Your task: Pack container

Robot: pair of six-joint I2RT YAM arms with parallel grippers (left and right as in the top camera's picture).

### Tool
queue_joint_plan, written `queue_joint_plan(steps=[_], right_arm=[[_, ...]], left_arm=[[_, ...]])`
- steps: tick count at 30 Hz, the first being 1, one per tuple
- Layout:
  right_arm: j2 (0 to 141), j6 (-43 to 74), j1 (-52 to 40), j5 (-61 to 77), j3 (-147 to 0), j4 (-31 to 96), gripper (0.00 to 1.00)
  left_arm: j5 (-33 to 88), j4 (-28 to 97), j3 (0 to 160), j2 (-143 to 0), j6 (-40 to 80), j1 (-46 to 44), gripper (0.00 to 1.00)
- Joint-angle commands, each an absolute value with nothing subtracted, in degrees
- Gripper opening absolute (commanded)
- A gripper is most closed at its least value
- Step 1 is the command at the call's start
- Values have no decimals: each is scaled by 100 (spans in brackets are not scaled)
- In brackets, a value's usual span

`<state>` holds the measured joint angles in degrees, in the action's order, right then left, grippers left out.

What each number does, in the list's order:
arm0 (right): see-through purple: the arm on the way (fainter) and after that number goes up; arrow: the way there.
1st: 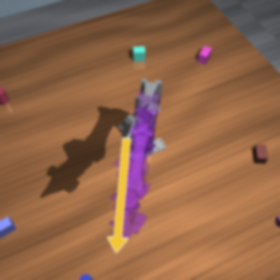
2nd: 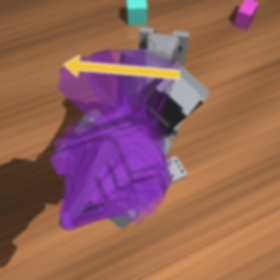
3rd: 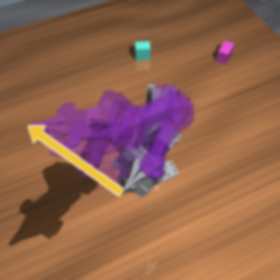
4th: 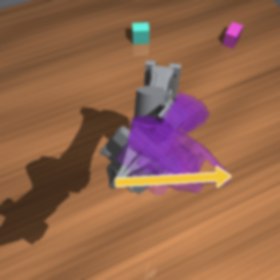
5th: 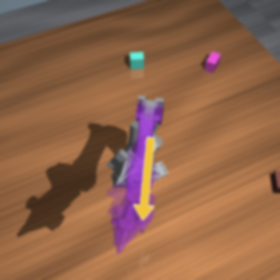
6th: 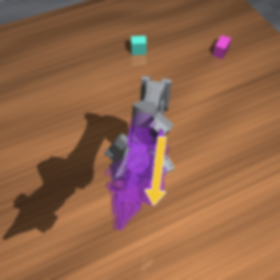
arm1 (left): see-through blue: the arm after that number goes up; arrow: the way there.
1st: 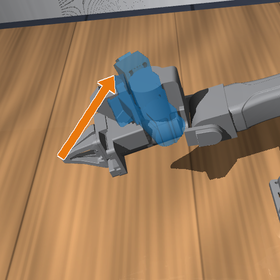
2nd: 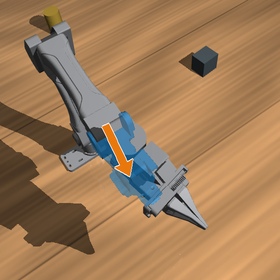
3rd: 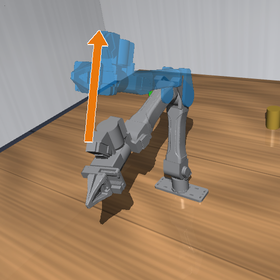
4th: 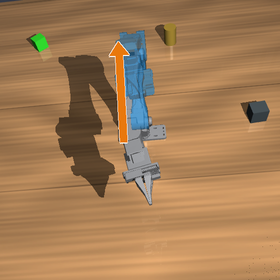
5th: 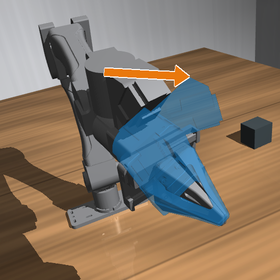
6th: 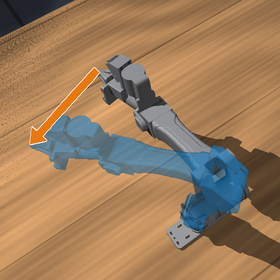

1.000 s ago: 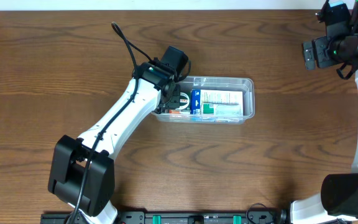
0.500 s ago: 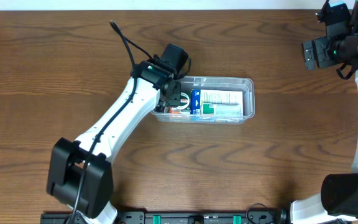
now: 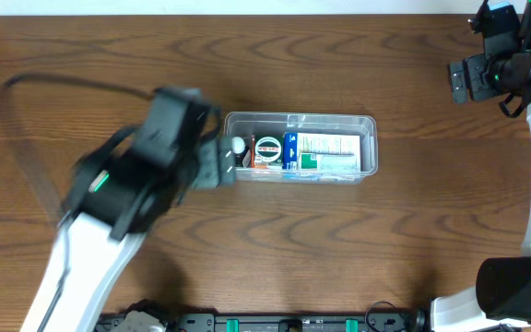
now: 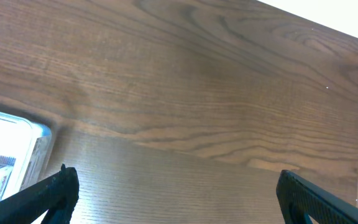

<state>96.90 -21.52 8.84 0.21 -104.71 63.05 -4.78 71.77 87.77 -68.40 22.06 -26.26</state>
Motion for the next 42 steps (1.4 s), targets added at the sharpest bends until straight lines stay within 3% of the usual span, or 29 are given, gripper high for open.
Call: queue_joint_plan(steps=[1,10,19,24,32,42], right_arm=[[9677,-2102,904,25,-10471,6305,99],[9677,-2102,904,25,-10471,6307,99],[9677,-2102,904,25,-10471,6305,99],[9677,-2102,904,25,-10471,6305,99],[9677,-2102,904,25,-10471,6305,99],[9677,-2102,904,25,-10471,6305,99]], left_arm=[[-228,7373,8873,-6169,2176,-2609,98],[-169,7513,8875,-4755,2176,-2611,98],[-703,8355,8733,-4355,2167,-2609,98],[-845,8256,8165,-4034,1717,-2117,98],[-843,6263,6248,-2414,801,-1155,98],[-738,3155,3417,-502,563,-539,98]])
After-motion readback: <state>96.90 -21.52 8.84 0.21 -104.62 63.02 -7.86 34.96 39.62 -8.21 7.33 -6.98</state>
